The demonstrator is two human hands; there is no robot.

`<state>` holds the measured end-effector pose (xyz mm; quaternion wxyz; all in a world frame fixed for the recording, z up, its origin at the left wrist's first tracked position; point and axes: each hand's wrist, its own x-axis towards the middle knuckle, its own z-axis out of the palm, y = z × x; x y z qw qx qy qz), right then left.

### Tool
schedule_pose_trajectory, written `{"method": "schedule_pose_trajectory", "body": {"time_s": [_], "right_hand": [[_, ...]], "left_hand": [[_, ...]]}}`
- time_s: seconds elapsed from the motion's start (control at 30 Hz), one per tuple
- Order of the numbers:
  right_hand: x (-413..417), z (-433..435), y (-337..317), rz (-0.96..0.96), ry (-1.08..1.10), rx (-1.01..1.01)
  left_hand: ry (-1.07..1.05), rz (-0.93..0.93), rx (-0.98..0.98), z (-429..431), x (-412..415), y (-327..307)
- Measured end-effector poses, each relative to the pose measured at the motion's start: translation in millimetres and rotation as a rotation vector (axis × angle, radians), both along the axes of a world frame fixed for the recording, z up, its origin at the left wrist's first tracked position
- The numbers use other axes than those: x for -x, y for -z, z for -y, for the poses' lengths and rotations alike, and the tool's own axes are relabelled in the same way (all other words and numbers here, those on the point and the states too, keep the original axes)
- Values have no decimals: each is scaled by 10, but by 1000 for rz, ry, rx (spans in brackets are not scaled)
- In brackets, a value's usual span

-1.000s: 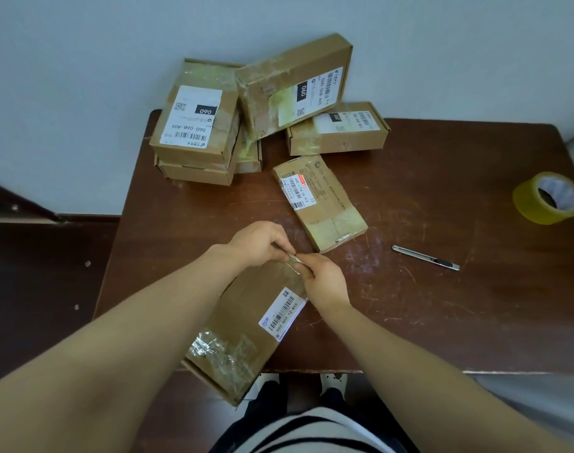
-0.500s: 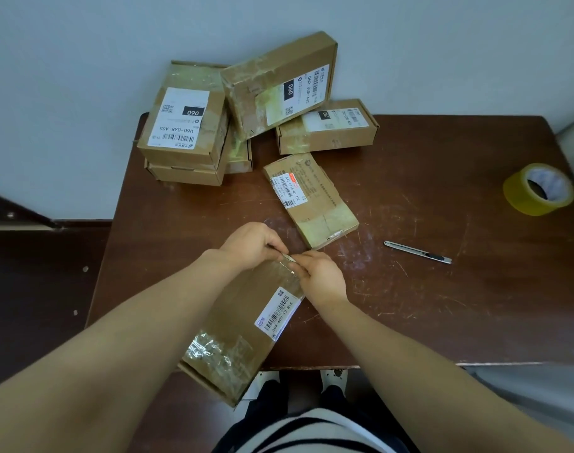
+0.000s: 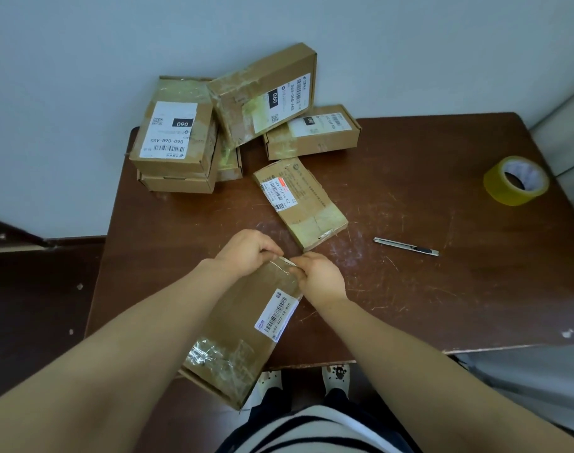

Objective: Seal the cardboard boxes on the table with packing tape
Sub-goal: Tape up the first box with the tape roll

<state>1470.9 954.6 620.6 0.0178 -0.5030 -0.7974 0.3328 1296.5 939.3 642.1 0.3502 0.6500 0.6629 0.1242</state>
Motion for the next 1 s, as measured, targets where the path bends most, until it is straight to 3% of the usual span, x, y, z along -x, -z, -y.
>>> {"method": "schedule_pose_trajectory", "body": {"time_s": [0.2, 0.37, 0.77, 1.0], "right_hand": [[-20, -16, -70, -115, 134, 97], [94, -31, -52, -125, 96, 96], [156, 10, 61, 82, 0, -145], [-39, -106, 12, -51, -55, 43]], "left_hand": [[-16, -52, -53, 20, 1, 25], [45, -65, -14, -31, 103, 39], [72, -92, 28, -63, 133, 45], [61, -67, 57, -85, 116, 37]]}}
